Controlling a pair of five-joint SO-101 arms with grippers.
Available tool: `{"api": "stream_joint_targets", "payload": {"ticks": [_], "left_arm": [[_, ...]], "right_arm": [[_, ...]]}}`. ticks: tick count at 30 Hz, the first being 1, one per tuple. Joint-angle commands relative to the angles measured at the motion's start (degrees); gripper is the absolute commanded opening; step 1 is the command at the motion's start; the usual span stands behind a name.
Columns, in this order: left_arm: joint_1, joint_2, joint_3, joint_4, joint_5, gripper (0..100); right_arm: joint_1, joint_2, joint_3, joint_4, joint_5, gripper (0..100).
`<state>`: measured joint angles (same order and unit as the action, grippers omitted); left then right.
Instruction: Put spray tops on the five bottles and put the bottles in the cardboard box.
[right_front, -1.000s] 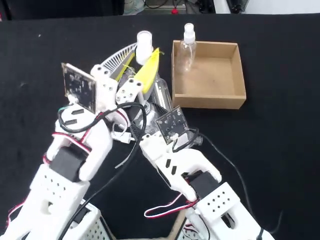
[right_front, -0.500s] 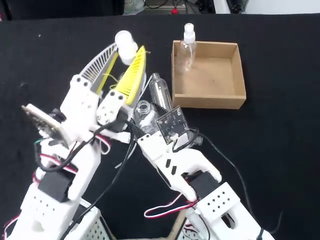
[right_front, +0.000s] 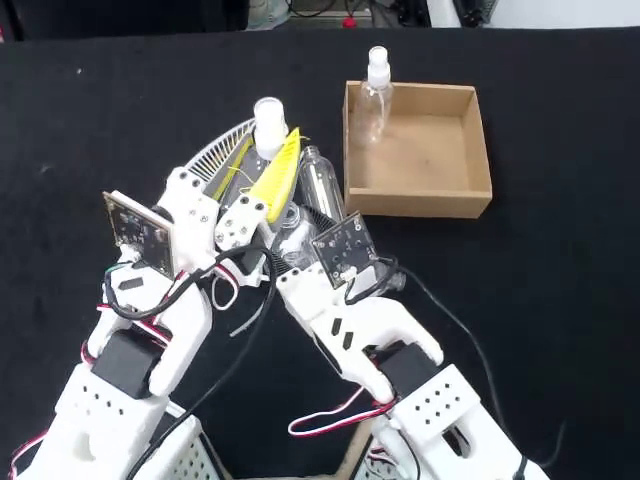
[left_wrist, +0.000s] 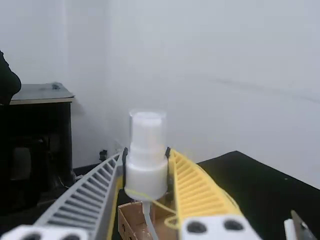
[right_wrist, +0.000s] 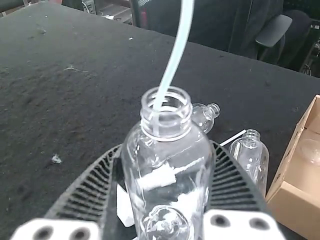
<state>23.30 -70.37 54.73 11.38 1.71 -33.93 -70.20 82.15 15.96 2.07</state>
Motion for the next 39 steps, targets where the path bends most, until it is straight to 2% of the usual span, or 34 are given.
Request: {"api": "stream_joint_targets", "payload": {"ticks": [1, 5, 10, 13, 19, 24, 27, 30, 34, 39], "left_arm": [[-0.13, -1.05, 0.13, 0.35, 0.79, 6], [-0.04, -1.05, 1.36, 0.7, 1.05, 6], [-0.13, -1.05, 4.35, 0.7, 11.08, 7], [-0.48, -1.05, 4.53, 0.7, 13.8, 7], [-0.04, -2.46, 6.81, 0.7, 13.71, 7], [-0.13, -11.6, 10.24, 0.88, 13.63, 7], [0.04, -15.82, 10.95, 6.68, 13.63, 7], [1.45, -15.91, 10.77, 10.9, 12.75, 7], [2.07, -14.59, 10.77, 11.16, 7.82, 7], [2.07, -11.96, 10.24, 10.99, 5.54, 7]], "right_arm": [[1.23, -1.54, -0.31, -1.93, 0.18, 16.2], [1.23, -1.54, -0.31, -1.93, 0.18, 16.2], [1.23, -1.54, -0.31, -1.85, 0.18, 16.2], [1.23, -1.54, -0.31, -1.76, 0.18, 16.2], [1.23, -1.54, -0.31, -1.76, 0.18, 16.2], [1.23, -1.54, -0.31, -1.67, 0.18, 16.2], [1.23, -1.54, -0.31, -1.67, 0.18, 16.2], [1.23, -1.54, -0.31, -1.76, 0.18, 16.2], [1.23, -1.54, -0.31, -1.76, 0.18, 16.2], [1.23, -1.54, -0.31, -1.93, 0.18, 16.2]]}}
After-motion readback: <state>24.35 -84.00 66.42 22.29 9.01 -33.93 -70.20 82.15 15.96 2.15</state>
